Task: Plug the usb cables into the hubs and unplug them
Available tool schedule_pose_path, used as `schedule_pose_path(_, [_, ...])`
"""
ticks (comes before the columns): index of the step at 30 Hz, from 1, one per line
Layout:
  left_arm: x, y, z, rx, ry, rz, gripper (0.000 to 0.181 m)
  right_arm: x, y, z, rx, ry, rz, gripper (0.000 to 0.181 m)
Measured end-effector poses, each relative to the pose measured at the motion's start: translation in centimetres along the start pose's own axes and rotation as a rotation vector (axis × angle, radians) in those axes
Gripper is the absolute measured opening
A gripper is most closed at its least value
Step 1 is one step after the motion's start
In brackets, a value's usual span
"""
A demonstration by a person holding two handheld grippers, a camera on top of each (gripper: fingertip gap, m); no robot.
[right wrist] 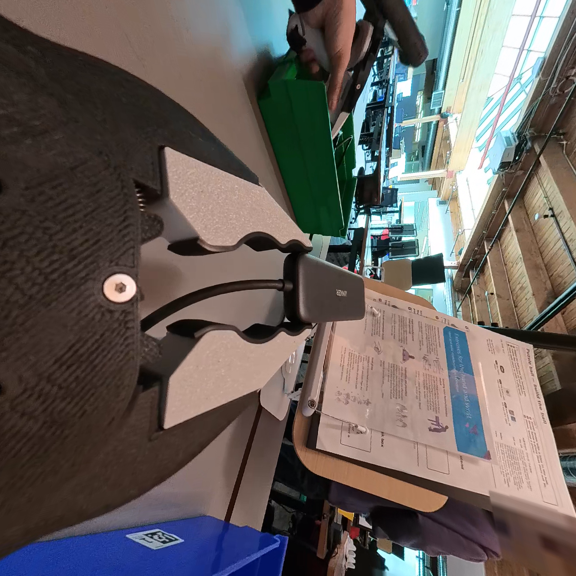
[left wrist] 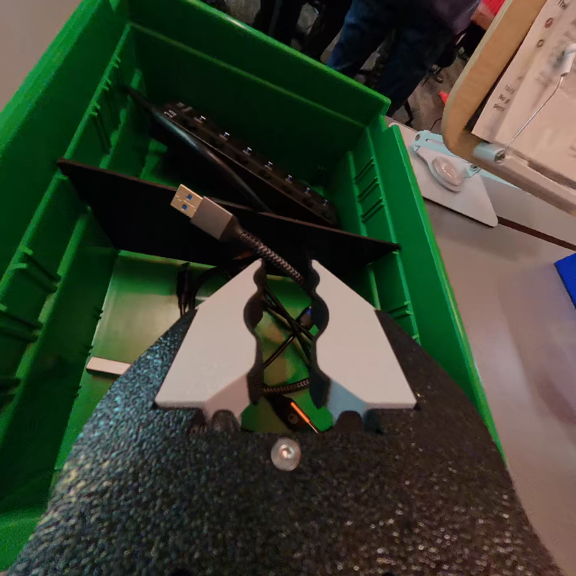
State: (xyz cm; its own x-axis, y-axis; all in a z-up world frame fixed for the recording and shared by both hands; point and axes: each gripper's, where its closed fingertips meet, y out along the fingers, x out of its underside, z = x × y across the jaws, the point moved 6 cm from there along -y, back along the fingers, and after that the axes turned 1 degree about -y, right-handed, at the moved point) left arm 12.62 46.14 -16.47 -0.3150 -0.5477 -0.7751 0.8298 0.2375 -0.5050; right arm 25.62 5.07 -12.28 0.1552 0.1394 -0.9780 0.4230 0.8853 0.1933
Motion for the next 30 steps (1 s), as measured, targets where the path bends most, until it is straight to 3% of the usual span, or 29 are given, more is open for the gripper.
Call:
schedule_pose_path(4, [-0.4, -1.1, 0.9, 0.021, 0.112, 0.07, 0.011, 0.0, 0.0, 0.1, 0.008, -0.003, 0.001, 0.044])
schedule_pose_path(9, [-3.1, -6.1, 5.1, 0.114, 0.364, 0.341, 0.004, -0.4, -0.3, 0.6, 0.03, 0.003, 0.028, 0.044])
schedule_pose_path(12, [-3.8, -9.1, 9.9, 0.31, 0.556, 0.45, 0.002, -0.7, -0.5, 0.8, 0.042, -0.002, 0.044, 0.044])
schedule_pose_path(17, [-1.4, -12.9, 18.3, 0.86, 0.912, 0.517, 0.002, -1.4, -0.9, 1.4, 0.056, 0.0, 0.072, 0.044])
schedule_pose_path(20, [0.7, -12.7, 20.6, 1.045, 1.013, 0.439, 0.002, -1.8, -1.1, 1.8, 0.068, 0.004, 0.089, 0.044])
schedule_pose_path(24, [4.3, -10.6, 22.2, 1.088, 1.151, 0.224, 0.002, -2.1, -1.5, 2.4, 0.078, 0.019, 0.108, 0.044])
schedule_pose_path(30, [10.1, -6.5, 22.9, 0.936, 1.347, -0.182, 0.002, -2.1, -1.5, 2.9, 0.035, 0.121, 0.124, 0.044])
